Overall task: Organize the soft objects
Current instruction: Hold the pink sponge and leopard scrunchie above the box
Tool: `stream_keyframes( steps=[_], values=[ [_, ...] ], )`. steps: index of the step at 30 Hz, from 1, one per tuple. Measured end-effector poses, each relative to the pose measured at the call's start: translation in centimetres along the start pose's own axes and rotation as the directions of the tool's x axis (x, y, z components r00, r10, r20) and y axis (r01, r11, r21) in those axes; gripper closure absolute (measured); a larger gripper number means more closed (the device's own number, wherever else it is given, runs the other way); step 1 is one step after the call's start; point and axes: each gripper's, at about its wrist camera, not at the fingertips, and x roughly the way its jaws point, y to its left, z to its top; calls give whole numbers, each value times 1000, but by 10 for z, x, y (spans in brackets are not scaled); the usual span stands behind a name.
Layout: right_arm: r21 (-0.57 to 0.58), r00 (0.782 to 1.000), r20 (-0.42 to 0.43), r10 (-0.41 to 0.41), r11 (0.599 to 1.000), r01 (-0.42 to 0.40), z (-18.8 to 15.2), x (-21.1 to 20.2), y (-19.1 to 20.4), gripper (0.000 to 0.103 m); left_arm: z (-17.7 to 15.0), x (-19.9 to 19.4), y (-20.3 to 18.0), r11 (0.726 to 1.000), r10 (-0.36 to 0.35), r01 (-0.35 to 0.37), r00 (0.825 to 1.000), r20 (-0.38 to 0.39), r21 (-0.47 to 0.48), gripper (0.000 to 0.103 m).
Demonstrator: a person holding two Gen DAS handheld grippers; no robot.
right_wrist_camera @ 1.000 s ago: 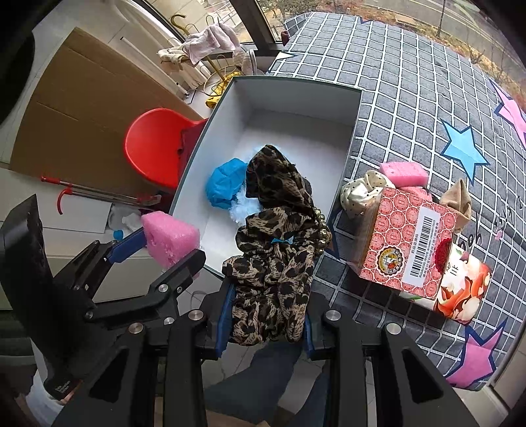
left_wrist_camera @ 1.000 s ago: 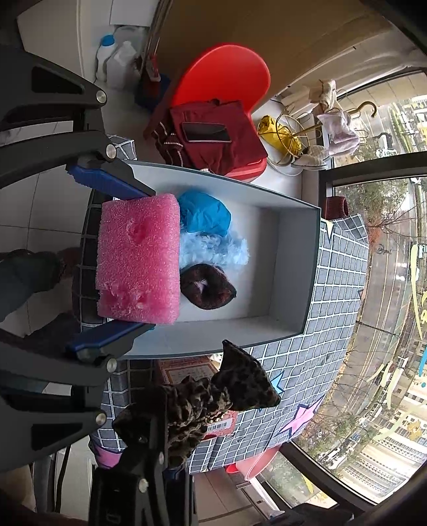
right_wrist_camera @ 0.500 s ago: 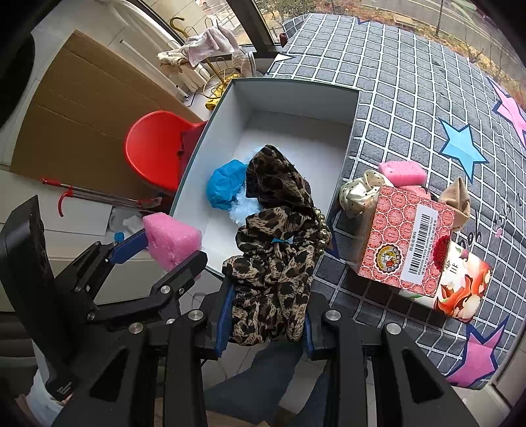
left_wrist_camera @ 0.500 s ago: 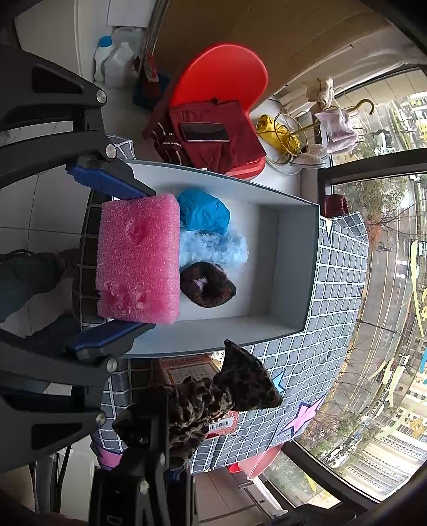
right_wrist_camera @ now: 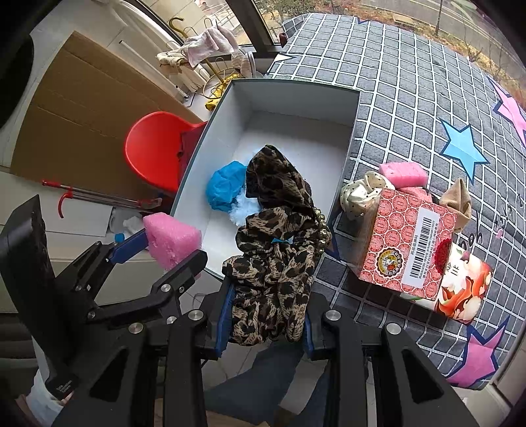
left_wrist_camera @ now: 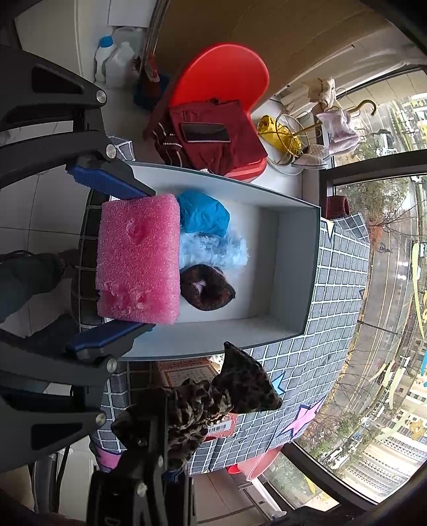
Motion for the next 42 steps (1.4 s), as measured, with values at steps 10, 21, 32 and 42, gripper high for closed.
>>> stream_keyframes(
  steps=[10, 21, 32, 42],
  values=[
    [2, 1000, 1, 1, 1000, -1, 0, 0, 0, 68, 2, 4, 6, 1000, 8, -8, 1000, -10, -4, 31],
    [5, 1000, 2, 2, 1000, -2, 2, -1, 0, 68, 2, 7, 5, 1000, 13, -13, 1000, -19, 0, 31],
    [9, 1000, 11, 2, 1000, -2, 8, -2, 3, 68, 8, 8, 9, 1000, 19, -19, 1000, -17, -12, 31],
    [33, 1000, 27, 9, 999, -10, 35, 1, -4, 68, 37, 21, 14, 999, 45, -45, 999, -28, -24, 31]
  ],
)
